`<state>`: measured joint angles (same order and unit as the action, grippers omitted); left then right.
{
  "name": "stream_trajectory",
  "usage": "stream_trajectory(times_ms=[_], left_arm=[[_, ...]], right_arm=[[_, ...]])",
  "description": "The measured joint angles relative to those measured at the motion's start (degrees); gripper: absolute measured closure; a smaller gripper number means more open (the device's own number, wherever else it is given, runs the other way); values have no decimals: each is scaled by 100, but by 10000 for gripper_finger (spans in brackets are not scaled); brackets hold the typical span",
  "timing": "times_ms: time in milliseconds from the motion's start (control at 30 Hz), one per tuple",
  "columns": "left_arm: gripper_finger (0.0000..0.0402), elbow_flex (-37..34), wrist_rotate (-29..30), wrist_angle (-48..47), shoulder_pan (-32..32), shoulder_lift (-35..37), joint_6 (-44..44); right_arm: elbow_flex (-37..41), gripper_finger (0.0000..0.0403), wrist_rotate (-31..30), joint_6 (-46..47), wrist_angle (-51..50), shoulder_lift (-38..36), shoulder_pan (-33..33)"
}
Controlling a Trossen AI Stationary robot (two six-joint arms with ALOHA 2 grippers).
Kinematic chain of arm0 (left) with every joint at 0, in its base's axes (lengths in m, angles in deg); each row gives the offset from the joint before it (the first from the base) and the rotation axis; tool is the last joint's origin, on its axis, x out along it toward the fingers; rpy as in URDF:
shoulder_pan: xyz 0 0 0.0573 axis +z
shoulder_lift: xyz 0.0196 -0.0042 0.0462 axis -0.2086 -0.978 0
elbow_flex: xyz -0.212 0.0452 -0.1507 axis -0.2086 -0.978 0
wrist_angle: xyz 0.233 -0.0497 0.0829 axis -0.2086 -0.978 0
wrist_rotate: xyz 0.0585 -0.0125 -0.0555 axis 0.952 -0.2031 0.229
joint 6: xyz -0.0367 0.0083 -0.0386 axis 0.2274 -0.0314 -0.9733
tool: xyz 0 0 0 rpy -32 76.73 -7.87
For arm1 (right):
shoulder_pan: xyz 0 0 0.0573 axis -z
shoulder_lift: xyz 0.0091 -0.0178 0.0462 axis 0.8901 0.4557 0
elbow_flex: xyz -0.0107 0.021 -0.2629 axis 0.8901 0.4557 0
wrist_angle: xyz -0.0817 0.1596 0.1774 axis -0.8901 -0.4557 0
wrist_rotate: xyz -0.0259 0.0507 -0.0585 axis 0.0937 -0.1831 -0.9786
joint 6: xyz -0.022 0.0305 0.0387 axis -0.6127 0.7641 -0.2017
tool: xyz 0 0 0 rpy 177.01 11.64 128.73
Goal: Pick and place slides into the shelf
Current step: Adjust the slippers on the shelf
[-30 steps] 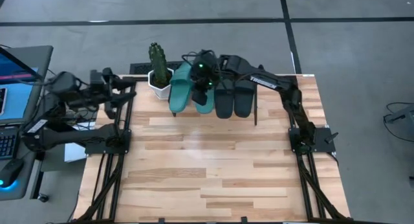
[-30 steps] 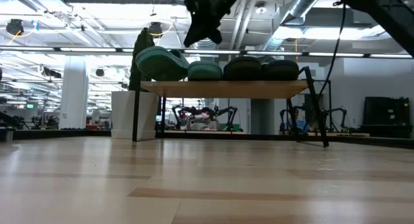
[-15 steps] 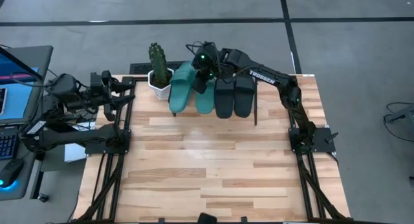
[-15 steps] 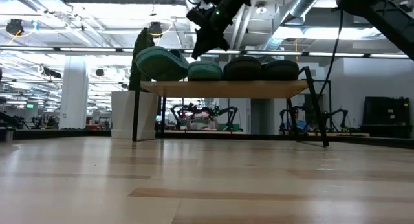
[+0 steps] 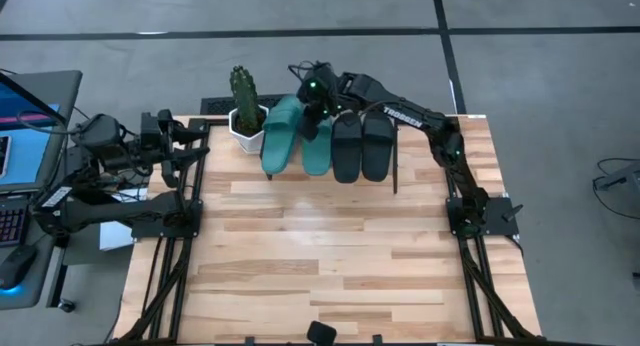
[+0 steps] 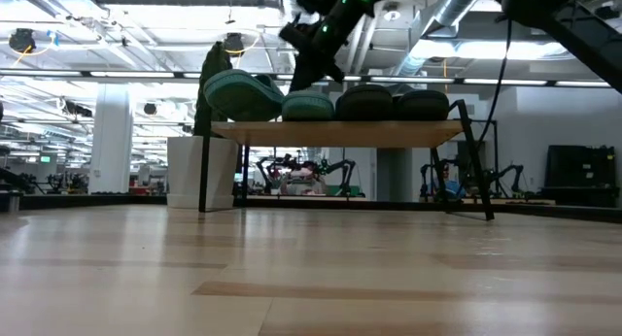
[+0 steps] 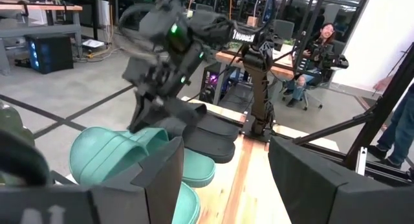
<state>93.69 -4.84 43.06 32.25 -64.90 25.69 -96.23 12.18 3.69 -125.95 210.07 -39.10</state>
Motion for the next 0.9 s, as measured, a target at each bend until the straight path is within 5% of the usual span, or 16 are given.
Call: stream_trajectory(times_ms=[900], left_arm=[[189,0,13,-55,2,0,-46]], right_arm=[[14,403,87,53,594,466,116]])
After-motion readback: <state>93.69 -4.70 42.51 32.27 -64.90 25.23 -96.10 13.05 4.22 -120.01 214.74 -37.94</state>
